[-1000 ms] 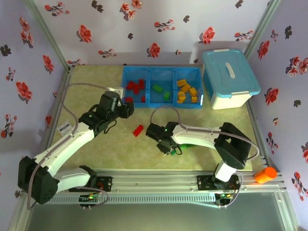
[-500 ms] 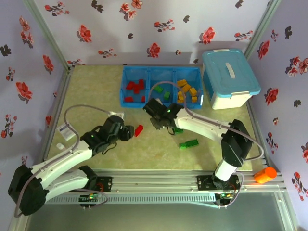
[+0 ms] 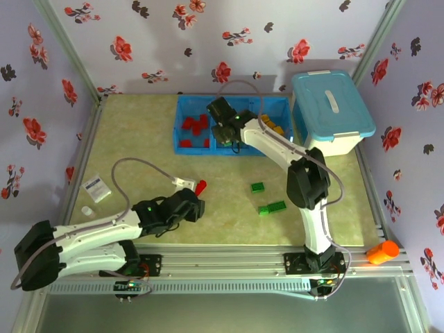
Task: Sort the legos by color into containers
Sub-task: Place the lego in the container, then pick up the lego from the middle-left of the table.
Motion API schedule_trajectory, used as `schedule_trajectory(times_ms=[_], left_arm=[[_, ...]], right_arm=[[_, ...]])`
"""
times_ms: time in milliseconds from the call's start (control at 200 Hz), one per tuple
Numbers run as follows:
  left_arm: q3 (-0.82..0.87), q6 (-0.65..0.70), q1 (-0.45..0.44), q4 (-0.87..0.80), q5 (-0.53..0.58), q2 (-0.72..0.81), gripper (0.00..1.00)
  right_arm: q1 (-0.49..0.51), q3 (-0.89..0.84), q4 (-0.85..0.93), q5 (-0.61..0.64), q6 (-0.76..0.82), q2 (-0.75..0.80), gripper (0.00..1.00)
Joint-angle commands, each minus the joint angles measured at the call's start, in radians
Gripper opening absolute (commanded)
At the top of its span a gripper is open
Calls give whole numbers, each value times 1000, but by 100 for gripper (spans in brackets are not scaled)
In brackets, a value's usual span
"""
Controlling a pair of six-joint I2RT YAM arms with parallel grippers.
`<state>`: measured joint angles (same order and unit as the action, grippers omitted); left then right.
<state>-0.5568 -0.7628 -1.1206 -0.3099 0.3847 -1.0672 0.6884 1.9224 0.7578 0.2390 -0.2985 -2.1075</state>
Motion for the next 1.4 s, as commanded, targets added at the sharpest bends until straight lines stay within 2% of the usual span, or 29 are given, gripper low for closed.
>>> schedule_trajectory(times_ms=[0,130,235,280,390,500,825,975,1090,1230,1395], left_arm=[[-38,-45,-68,39,80,-80,56],[-104,-36,-152,51,104,-196,56],[-157,-10,-200,50,126,-260,56],[-172,-4,-209,52,128,-277,56],[-196,11,-220,63,128,-295,56],[-212,32,-221,71,129,-302,57],[-273,106,-222,84,102,-362,59],[-338,180,-222,111,60,-423,61],[-403,230,-220,131,-1,-502,64],[-500,244,-221,132,-83,-616,65],[-599,214,-220,97,-173,-733,65]], right_arm=[[-35,109,81,-38,-35,-84,32],[-65,157,65,-110,-65,-147,33],[-69,187,73,-114,-70,-167,36],[-69,193,78,-106,-70,-169,41],[-69,207,90,-116,-55,-166,68],[-67,183,97,-114,-55,-122,74],[-44,-142,-62,-87,-63,291,79],[-43,-332,-142,-54,-67,537,88],[-46,-501,-219,-18,-70,723,99],[-78,-745,-366,64,-115,908,99],[-118,-848,-359,69,-155,1015,99]])
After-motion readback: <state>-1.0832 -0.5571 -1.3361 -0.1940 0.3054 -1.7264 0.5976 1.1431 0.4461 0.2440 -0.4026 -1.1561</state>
